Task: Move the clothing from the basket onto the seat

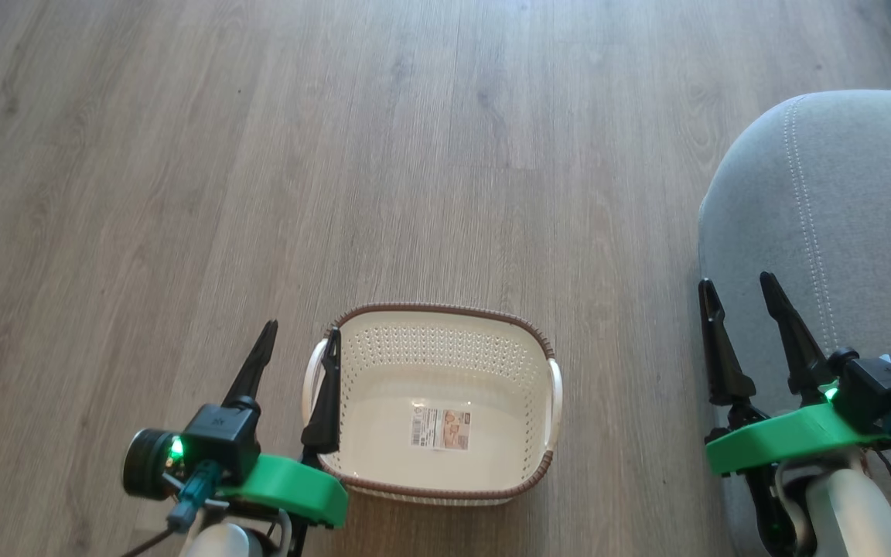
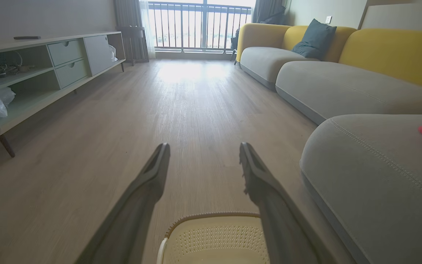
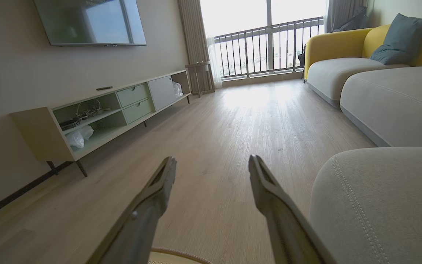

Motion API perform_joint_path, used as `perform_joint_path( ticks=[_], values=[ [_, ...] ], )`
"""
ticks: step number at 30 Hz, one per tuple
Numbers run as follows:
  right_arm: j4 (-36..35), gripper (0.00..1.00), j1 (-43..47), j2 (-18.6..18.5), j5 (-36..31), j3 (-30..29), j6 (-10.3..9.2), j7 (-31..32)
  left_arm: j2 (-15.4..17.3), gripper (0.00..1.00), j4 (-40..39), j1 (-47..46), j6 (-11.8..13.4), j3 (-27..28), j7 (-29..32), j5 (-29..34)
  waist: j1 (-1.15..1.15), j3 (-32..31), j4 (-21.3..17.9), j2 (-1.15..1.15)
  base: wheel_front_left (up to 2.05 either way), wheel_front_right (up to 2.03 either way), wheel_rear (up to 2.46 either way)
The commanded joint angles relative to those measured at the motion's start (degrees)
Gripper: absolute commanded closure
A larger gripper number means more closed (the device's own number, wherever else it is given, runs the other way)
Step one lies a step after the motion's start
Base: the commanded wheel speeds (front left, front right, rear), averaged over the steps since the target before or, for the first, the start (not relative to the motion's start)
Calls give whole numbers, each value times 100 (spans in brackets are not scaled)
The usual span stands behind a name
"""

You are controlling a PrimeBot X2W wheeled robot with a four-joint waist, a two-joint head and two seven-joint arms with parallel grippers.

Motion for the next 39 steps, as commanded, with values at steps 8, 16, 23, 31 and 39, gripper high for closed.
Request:
perform_joint_path(
  ticks=[8, 16, 23, 31, 39],
  values=[
    [378, 100, 119, 14, 41, 11, 1, 7, 7, 100, 345, 155, 4, 10, 21, -188, 0, -28, -21, 0, 0, 0, 0],
    [400, 100, 95, 10, 552, -19, 1, 123, 45, 100, 367, 124, -68, 100, 114, -760, 0, -50, -65, 0, 0, 0, 0],
    [428, 100, 66, 8, 995, -48, 1, 226, 73, 100, 432, 73, -150, 178, 202, -1256, 0, -69, -103, 0, 0, 0, 0],
    [456, 100, 38, 10, 1498, -86, 1, 347, 100, 100, 499, 19, -239, 273, 305, -1817, 0, -90, -145, 0, 0, 0, 0],
    [482, 100, 10, 15, 1998, -128, 1, 470, 123, 100, 555, -30, -325, 375, 413, -2372, 0, -111, -188, 0, 0, 0, 0]
  ],
)
